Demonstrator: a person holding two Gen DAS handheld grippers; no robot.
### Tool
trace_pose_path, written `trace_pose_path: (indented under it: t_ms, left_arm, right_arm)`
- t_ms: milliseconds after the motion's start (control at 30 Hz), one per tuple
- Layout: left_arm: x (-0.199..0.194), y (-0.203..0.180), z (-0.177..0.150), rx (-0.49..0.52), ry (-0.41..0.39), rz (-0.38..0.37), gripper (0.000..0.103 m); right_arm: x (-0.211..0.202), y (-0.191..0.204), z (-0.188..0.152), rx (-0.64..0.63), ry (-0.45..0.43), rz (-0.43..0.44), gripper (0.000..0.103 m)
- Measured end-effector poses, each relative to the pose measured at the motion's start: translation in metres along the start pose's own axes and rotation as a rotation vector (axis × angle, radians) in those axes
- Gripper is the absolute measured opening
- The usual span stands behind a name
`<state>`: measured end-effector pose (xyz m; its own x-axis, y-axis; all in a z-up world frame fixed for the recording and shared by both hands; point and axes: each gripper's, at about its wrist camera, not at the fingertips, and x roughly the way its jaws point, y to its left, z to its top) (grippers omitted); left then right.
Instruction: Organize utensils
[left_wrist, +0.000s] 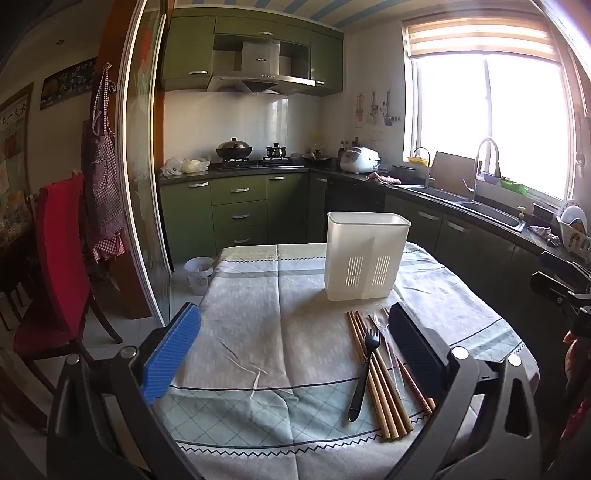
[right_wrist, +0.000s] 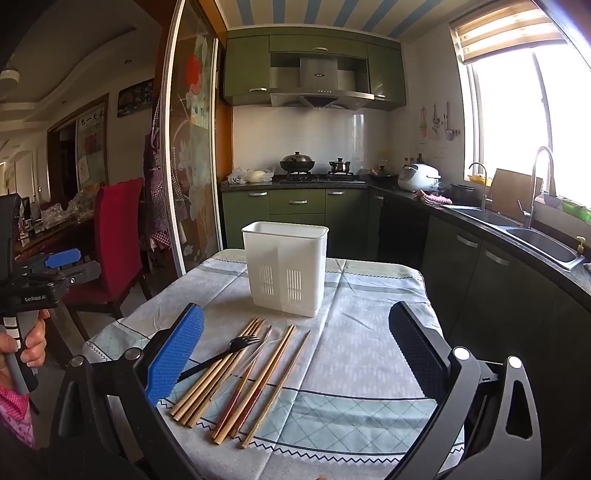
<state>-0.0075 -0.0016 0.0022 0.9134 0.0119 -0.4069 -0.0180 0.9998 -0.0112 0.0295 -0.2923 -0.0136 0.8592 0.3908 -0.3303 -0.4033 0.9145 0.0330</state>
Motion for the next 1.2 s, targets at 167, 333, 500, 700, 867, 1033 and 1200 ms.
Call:
trace_pose_path:
  t_ms: [167, 333, 500, 700, 867, 1033, 1200]
  left_arm:
    - [0.0022, 0.0015, -0.0016, -0.007, 0.006, 0.000, 0.097]
    - [0.0032, 0.0029, -0.0024, -0.007, 0.011, 0.001, 0.097]
    - [0.0038, 0.0034, -0.0037, -0.010, 0.013, 0.003, 0.097]
    - [0.0044, 0.0022, -0.0039, -0.007, 0.013, 0.004, 0.097]
    - [0.0047, 0.0023, -0.0040, -0.008, 0.014, 0.005, 0.097]
    - [0.0051, 0.0016, -0.0051, -0.007, 0.015, 0.003, 0.097]
    - [0.0057, 0.0008, -0.0064, -0.007, 0.016, 0.002, 0.097]
  right_arm:
    - [-0.0004, -0.0001, -0.0004, 0.000, 0.001, 0.001, 0.099]
    - [0.0023, -0.0006, -0.0009, 0.004, 0.009, 0.001, 0.099]
    - [0.0068, -0.0008, -0.0026, 0.005, 0.014, 0.002, 0.099]
    - [0.0075, -0.0007, -0.0036, 0.005, 0.014, 0.000, 0.099]
    - [0.0076, -0.0009, -0.0034, 0.006, 0.014, 0.000, 0.099]
    - [0.0075, -0.0009, -0.0033, 0.005, 0.014, 0.000, 0.099]
    - [0.0075, -0.0010, -0.0034, 0.006, 0.014, 0.001, 0.099]
